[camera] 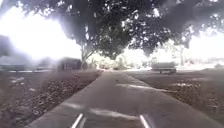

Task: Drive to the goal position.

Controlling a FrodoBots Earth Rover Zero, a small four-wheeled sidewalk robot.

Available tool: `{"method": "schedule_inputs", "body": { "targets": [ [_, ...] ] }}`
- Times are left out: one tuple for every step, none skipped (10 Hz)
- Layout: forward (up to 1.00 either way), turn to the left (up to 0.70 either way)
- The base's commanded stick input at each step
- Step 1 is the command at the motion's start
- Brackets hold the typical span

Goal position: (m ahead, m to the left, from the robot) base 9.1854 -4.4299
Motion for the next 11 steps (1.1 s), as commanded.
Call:
{"method": "schedule_inputs", "body": {
  "targets": [
    [0.7, 0.0],
    [0.7, 0.0],
    [0.7, 0.0],
    [0.7, 0.0],
    [0.7, 0.0],
    [0.7, 0.0],
    [0.7, 0.0],
    [0.7, 0.0],
    [0.7, 0.0],
    [0.7, 0.0],
    [0.7, 0.0]
  ]
}}
